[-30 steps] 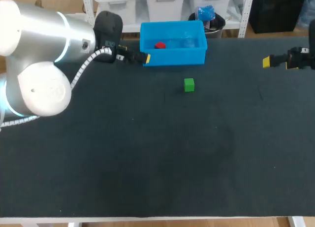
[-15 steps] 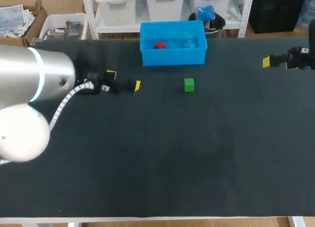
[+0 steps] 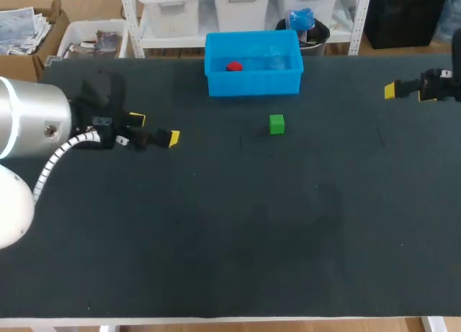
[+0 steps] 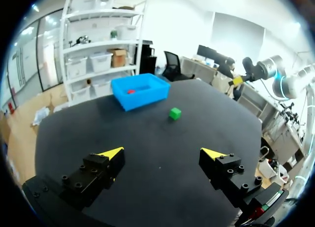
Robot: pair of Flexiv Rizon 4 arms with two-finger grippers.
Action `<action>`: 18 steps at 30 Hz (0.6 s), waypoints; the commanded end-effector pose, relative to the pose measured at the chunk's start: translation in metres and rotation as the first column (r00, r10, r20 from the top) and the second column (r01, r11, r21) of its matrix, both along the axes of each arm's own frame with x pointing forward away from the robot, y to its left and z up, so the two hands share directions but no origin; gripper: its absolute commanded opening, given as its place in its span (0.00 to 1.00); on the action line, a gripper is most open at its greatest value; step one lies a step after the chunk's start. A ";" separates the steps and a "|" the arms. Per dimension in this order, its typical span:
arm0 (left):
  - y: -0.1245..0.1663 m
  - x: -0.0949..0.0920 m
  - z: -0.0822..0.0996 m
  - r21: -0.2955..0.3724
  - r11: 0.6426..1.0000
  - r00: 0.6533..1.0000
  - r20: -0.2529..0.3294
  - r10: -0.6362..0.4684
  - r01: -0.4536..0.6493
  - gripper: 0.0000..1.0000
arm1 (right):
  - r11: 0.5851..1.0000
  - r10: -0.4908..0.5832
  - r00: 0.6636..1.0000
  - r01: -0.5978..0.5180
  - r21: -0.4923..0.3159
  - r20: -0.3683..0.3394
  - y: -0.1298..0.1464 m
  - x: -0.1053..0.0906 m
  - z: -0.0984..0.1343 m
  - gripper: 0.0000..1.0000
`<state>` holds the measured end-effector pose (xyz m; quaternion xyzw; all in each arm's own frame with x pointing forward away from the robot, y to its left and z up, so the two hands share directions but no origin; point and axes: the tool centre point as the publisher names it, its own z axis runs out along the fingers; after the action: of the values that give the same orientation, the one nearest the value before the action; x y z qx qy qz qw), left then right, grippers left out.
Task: Use the left arm to pick the red cube and place it into the blue plastic box first, then use the right arm to grasp the green cube and put it into the same blue plastic box after the first action is fully finished.
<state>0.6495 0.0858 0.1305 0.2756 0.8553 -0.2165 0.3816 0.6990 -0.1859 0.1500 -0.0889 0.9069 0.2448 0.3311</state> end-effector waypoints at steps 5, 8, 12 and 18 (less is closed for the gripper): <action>0.007 -0.001 0.005 -0.037 0.998 0.998 -0.022 -0.056 0.055 1.00 | 1.000 -0.001 1.000 0.001 -0.002 0.000 0.000 0.000 0.000 1.00; 0.007 -0.001 0.005 -0.037 0.998 0.998 -0.022 -0.056 0.055 1.00 | 1.000 -0.001 1.000 0.001 -0.002 0.000 0.000 0.000 0.000 1.00; 0.007 -0.001 0.005 -0.037 0.998 0.998 -0.022 -0.056 0.055 1.00 | 0.999 0.005 1.000 -0.006 -0.043 -0.008 0.009 0.002 0.005 1.00; 0.007 -0.001 0.005 -0.037 0.998 0.998 -0.022 -0.056 0.055 1.00 | 0.987 -0.014 0.994 -0.003 -0.164 -0.104 0.055 0.008 0.008 1.00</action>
<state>0.6484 0.0883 0.1358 0.2817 0.8545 -0.2259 0.3733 0.6977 -0.1567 0.1524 -0.1163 0.9204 0.2325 0.2921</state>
